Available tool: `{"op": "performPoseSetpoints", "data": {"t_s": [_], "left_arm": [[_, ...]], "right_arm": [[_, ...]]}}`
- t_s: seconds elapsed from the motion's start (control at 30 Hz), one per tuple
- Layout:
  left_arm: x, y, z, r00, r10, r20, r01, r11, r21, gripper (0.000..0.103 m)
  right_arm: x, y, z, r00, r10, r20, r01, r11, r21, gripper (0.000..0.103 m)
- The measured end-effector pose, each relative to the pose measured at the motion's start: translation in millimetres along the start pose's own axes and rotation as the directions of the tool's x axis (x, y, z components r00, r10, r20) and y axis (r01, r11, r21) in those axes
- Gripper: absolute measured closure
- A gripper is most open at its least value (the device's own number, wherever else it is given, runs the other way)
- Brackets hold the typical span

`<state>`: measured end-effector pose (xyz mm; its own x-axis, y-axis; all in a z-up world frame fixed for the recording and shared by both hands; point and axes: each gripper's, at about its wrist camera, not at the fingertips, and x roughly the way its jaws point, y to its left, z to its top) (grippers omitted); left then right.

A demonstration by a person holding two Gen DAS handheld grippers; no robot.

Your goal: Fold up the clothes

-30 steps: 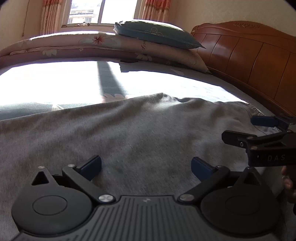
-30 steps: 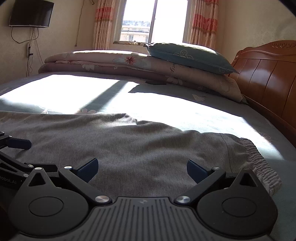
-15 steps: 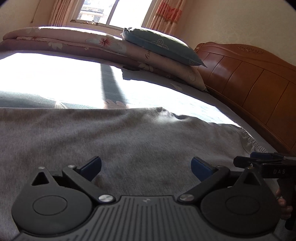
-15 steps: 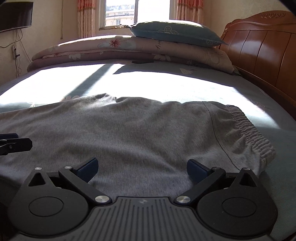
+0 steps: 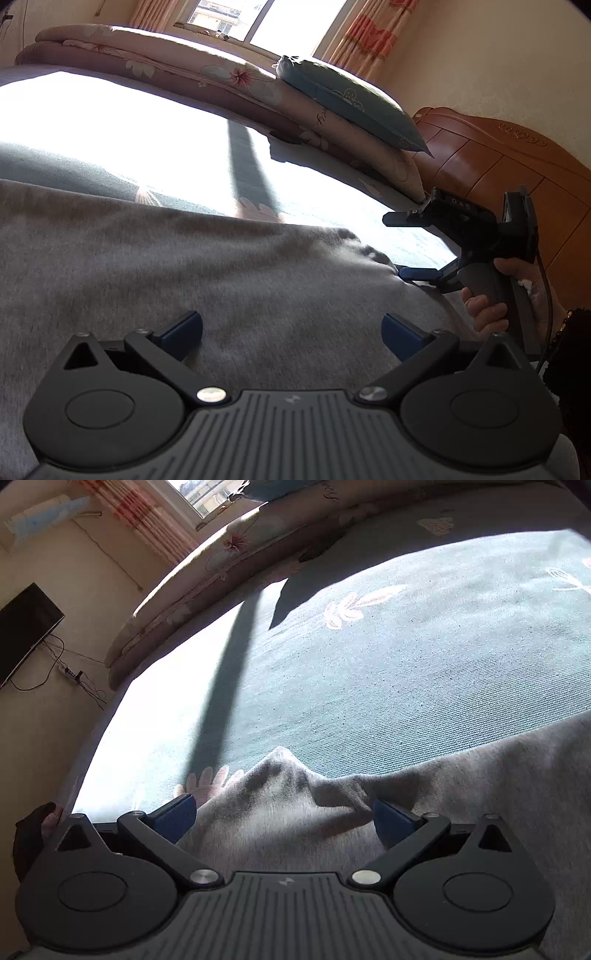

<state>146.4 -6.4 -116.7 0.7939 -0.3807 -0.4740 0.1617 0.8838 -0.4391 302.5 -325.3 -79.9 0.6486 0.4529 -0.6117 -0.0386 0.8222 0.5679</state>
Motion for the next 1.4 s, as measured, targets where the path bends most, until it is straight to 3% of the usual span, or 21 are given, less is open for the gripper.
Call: {"op": "performPoseSetpoints", "data": {"t_s": [0.17,0.3,0.4,0.47,0.57,0.6,0.67,0.73,0.83,0.9,1.0,1.1,1.2,1.33,1.4], "left_arm": [[-2,4,3,1.0,-0.015,-0.007,0.015,0.999,-0.041,0.001],[-2,4,2,1.0,-0.018,-0.008,0.017,0.998,-0.052,0.001],[0,0,1,1.0,0.0,-0.008,0.0,1.0,-0.025,0.001],[0,-4,-1,1.0,0.013,-0.008,-0.013,1.0,0.001,0.001],[0,-8,-3,1.0,0.03,-0.007,-0.03,0.999,0.033,0.001],[0,-9,-4,0.999,0.035,-0.006,-0.035,0.998,0.042,0.001],[0,-10,-4,0.999,0.04,-0.005,-0.04,0.998,0.046,0.001],[-1,-10,-4,0.999,0.041,-0.006,-0.04,0.998,0.044,0.001],[-2,-10,-4,0.999,0.04,-0.007,-0.04,0.998,0.042,0.001],[-3,-10,-5,0.999,0.039,-0.008,-0.039,0.998,0.041,0.001],[-5,-9,-6,0.999,0.036,-0.009,-0.036,0.999,0.039,0.001],[-6,-10,-6,0.999,0.039,-0.006,-0.038,0.999,0.038,0.001],[-7,-9,-7,0.999,0.038,-0.005,-0.038,0.999,0.037,0.001],[-7,-9,-7,0.999,0.038,-0.006,-0.038,0.999,0.037,0.001],[-6,-10,-7,0.999,0.042,-0.007,-0.042,0.998,0.046,0.001]], "right_arm": [[-32,-10,8,0.991,-0.084,0.108,0.081,0.996,0.025,0.0],[-70,-21,-1,0.999,0.007,0.046,-0.008,1.0,0.019,0.0],[-76,-37,-17,0.999,-0.015,-0.028,0.016,1.0,0.022,0.0],[-81,-48,-23,0.994,-0.101,-0.038,0.102,0.995,0.019,0.0],[-104,-63,-28,0.968,-0.252,0.02,0.251,0.968,0.02,0.0],[-115,-64,-30,0.965,-0.259,0.043,0.259,0.966,0.023,0.0],[-134,-63,-34,0.974,-0.218,0.066,0.217,0.976,0.027,0.0],[-144,-61,-44,0.992,-0.123,0.024,0.122,0.992,0.036,0.0],[-142,-55,-63,0.997,-0.057,-0.06,0.058,0.998,0.014,0.0],[-138,-54,-72,0.987,-0.134,-0.088,0.131,0.991,-0.038,0.0],[-143,-64,-74,0.965,-0.26,-0.041,0.257,0.964,-0.072,0.001],[-156,-72,-67,0.959,-0.283,0.031,0.282,0.959,0.033,0.0],[-164,-57,-71,0.97,-0.24,0.046,0.241,0.971,-0.014,0.0],[-150,-44,-85,0.983,-0.18,-0.042,0.177,0.982,-0.066,0.0],[-138,-47,-88,0.973,-0.226,-0.054,0.221,0.972,-0.085,0.0]]}}
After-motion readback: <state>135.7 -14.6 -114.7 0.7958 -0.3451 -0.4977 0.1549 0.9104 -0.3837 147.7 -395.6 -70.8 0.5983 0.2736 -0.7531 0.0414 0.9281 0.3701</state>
